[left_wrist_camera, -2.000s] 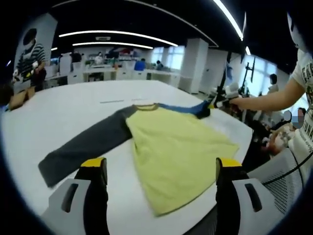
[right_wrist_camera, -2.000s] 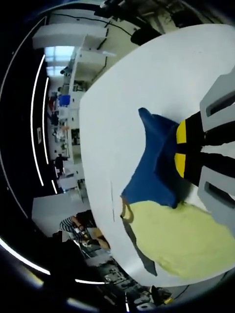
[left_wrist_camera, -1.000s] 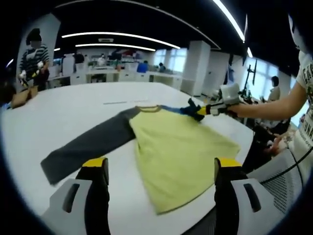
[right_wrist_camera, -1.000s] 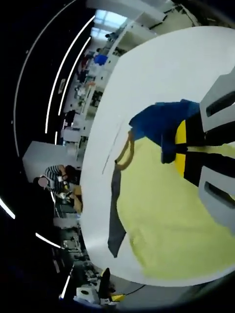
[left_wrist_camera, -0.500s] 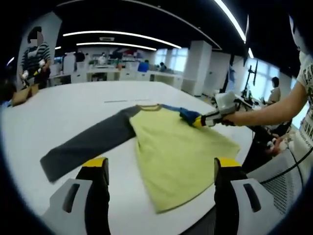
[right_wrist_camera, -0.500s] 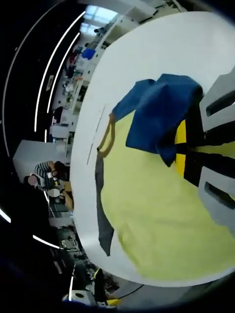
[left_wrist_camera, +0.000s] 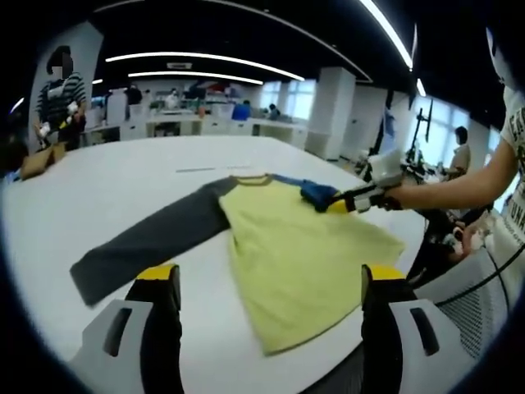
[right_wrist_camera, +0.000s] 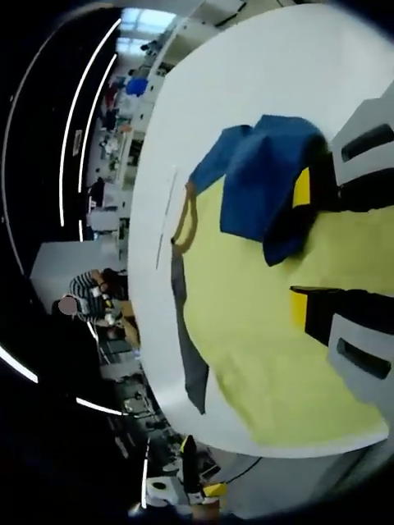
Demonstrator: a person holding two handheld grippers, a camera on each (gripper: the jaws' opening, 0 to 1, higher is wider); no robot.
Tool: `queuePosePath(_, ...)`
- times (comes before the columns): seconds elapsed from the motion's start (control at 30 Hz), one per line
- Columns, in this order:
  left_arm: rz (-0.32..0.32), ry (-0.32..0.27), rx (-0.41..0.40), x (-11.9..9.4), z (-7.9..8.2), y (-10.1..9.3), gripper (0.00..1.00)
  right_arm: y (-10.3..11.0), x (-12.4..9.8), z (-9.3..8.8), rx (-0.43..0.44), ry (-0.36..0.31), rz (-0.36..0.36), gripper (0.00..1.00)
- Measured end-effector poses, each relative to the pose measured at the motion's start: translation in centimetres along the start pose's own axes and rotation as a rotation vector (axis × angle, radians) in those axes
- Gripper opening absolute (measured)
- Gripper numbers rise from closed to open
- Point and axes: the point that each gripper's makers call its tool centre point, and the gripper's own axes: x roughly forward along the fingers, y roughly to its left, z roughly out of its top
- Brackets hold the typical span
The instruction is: Fold the garment on the visible template until the final outline fits inside the template.
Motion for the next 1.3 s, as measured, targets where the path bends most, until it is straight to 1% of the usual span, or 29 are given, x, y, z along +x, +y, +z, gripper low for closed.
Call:
queuePosePath(0.13, -0.004, 0.005, 0.006, 0.0, 0.0, -0.3, 0.88, -0.5, -1.5, 0.7, 0.020, -0.024, -0.003, 0.38)
queuePosePath(0.2, -0.005, 0.004, 0.007, 0.0, 0.0, -0.4, 0.88, -1.4, -2.5, 1.4, 0.063, -0.053, -0.024, 0.38)
queuePosePath(0.27, -0.004, 0.004, 0.007, 0.0, 0.0, -0.5, 0.88, -2.4, -3.2, 1.9, 0.081, -0.072, -0.046, 0.37)
queuePosePath(0.33, -0.003, 0.002, 0.006, -0.1, 0.0, -0.5, 0.87, -3.4, -3.8, 2.5, 0.114, -0.096, -0.059, 0.36)
queuePosePath(0.4, -0.004, 0.004, 0.006, -0.1, -0.1, -0.6, 0.87, -4.4, -4.1, 2.7, 0.124, -0.106, -0.078, 0.35)
queuePosePath(0.6, -0.004, 0.007, 0.008, -0.3, -0.2, -0.5, 0.87, -7.5, -4.4, 2.1, 0.154, -0.085, -0.143, 0.32)
queuePosePath(0.73, -0.003, 0.016, 0.014, -0.4, -0.3, -0.4, 0.87, -9.0, -4.4, 2.0, 0.179, -0.078, -0.184, 0.29)
queuePosePath(0.83, 0.001, 0.013, 0.011, -0.4, -0.2, -0.3, 0.87, -9.9, -4.1, 1.4, 0.196, -0.044, -0.220, 0.27)
queuePosePath(1.0, 0.001, 0.020, 0.016, -0.4, -0.4, -0.2, 0.87, -10.3, -3.3, 1.0, 0.214, -0.025, -0.229, 0.25)
queuePosePath(1.13, 0.006, 0.028, 0.020, -0.6, -0.5, 0.0, 0.87, -10.3, -2.1, 0.3, 0.205, 0.017, -0.234, 0.24)
queuePosePath(1.3, 0.011, 0.033, 0.025, -0.7, -0.4, 0.2, 0.87, -10.4, -1.3, -0.3, 0.208, 0.042, -0.245, 0.22)
